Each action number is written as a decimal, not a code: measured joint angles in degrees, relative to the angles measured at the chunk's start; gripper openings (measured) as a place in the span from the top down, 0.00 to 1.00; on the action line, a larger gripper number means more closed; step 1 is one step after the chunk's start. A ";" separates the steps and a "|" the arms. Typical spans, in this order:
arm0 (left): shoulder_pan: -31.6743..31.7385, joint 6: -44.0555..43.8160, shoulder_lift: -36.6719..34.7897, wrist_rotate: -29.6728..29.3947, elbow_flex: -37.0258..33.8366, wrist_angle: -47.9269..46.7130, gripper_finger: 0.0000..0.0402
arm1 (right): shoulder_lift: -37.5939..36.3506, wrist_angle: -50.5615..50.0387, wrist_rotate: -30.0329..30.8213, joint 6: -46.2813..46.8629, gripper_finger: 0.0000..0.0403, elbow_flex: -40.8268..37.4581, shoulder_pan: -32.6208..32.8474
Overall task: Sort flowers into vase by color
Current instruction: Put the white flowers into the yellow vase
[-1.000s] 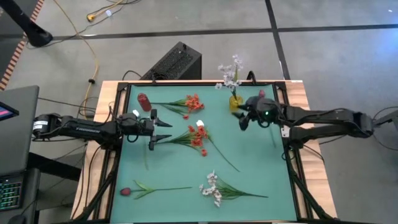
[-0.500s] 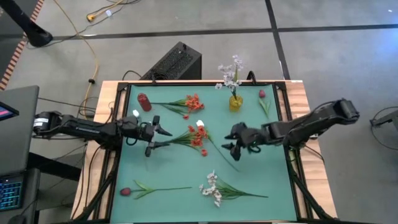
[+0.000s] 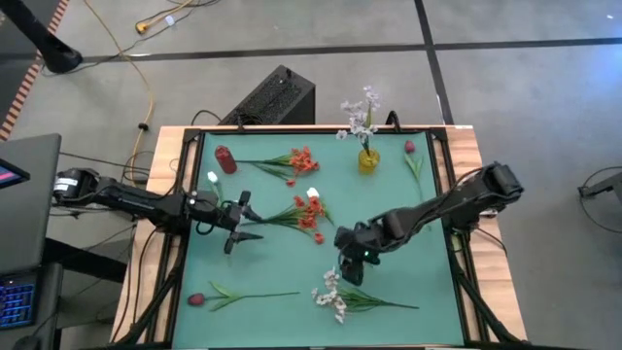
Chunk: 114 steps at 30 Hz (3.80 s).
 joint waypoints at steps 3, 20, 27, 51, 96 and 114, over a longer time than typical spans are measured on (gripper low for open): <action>-1.99 -0.41 0.00 0.00 0.00 -0.54 0.51 | 2.60 -2.37 -3.29 0.51 0.37 3.00 2.16; -5.61 0.27 0.00 -4.59 0.00 0.44 0.51 | 13.39 -8.56 -14.64 9.81 0.37 3.44 14.48; -5.59 2.26 0.00 -5.05 0.00 5.05 0.51 | 16.72 -9.03 -11.23 10.89 0.37 3.67 16.50; -5.55 4.20 0.00 -6.56 0.00 7.28 0.51 | -2.41 -2.07 23.62 -6.27 0.86 3.39 10.67; -5.55 1.18 0.00 -9.38 0.00 8.89 0.51 | -43.51 43.28 40.30 -32.99 0.91 -36.75 -39.31; -5.55 1.18 0.00 -9.35 0.00 8.87 0.51 | -38.32 49.15 37.04 -34.14 0.91 -36.72 -41.96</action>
